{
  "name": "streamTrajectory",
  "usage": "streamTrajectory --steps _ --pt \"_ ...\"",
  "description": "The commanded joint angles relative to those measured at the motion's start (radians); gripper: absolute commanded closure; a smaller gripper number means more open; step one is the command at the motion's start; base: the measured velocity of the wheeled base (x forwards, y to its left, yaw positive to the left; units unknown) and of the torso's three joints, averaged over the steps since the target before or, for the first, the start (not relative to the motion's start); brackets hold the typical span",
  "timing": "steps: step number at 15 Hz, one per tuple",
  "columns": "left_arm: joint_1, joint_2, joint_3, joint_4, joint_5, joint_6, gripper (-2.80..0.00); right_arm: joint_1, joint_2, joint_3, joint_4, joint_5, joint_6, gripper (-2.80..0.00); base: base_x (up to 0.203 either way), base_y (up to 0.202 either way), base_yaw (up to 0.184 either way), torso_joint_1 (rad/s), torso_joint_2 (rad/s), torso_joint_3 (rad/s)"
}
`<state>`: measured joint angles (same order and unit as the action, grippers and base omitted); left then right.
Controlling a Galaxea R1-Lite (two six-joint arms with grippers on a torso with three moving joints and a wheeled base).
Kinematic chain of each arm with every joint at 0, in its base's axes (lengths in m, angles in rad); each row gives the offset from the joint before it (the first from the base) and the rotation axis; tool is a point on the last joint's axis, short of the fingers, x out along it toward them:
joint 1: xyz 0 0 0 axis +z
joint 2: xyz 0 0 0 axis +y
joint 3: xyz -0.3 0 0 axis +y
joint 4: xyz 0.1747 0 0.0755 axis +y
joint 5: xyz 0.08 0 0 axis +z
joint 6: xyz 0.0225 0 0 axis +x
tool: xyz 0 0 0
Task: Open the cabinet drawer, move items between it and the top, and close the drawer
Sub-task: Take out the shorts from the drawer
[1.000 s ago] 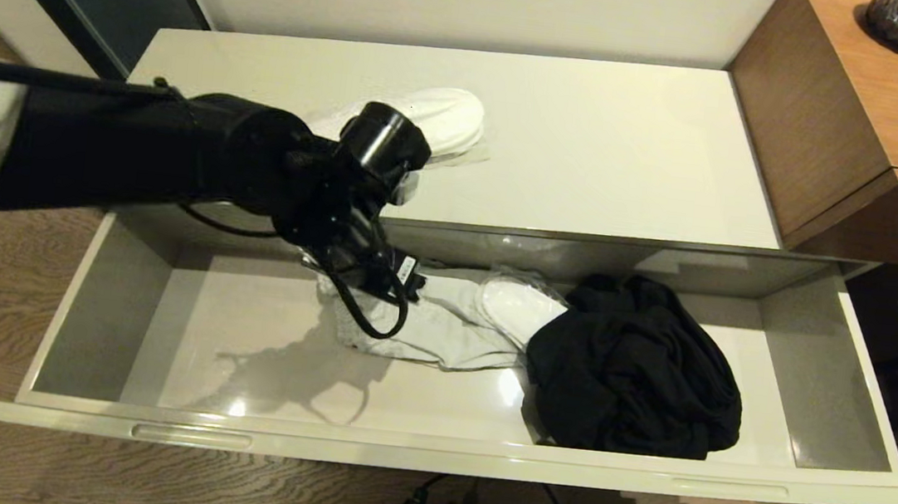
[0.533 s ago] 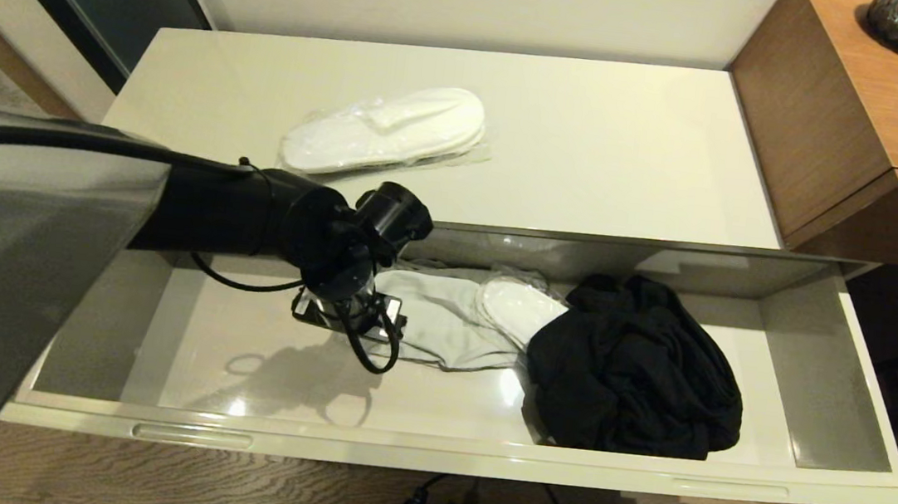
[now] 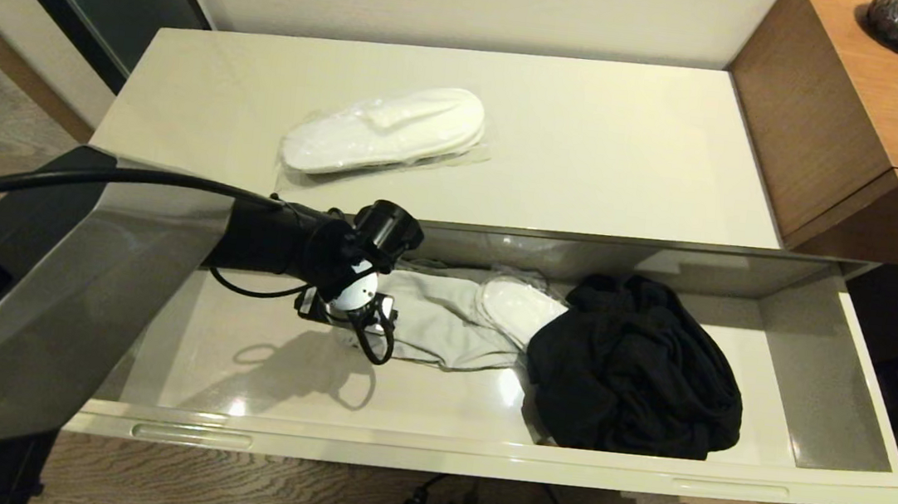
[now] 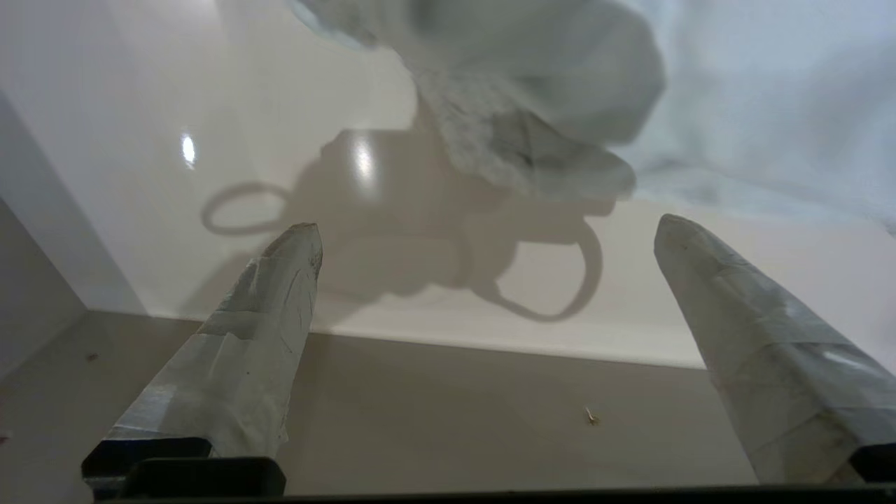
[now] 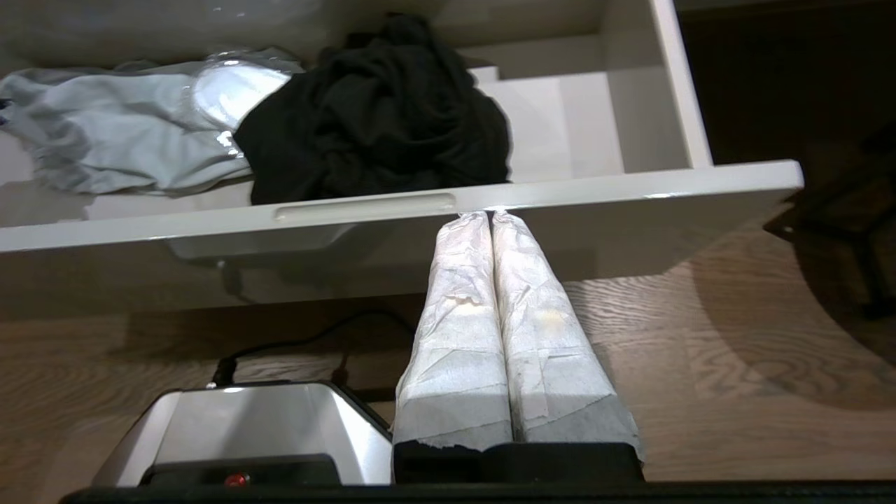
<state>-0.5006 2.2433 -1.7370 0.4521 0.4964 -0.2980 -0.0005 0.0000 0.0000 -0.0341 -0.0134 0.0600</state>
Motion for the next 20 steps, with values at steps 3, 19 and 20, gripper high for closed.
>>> streamTrajectory --steps 3,19,20 --pt "0.025 0.002 0.013 -0.156 0.006 0.187 -2.8 -0.001 0.002 0.0 -0.001 0.0 0.001 0.0 0.0 0.0 0.0 0.0 0.0 0.0" --pt "0.017 -0.184 0.29 -0.469 -0.444 0.779 -2.8 -0.001 0.002 0.0 -0.001 0.0 0.001 0.0 0.0 0.0 0.0 0.0 0.0 0.0" --pt "0.016 -0.185 0.303 -0.471 -0.467 0.801 -2.8 -0.001 0.002 0.0 -0.001 0.0 0.001 0.0 0.0 0.0 0.0 0.0 0.0 0.0"
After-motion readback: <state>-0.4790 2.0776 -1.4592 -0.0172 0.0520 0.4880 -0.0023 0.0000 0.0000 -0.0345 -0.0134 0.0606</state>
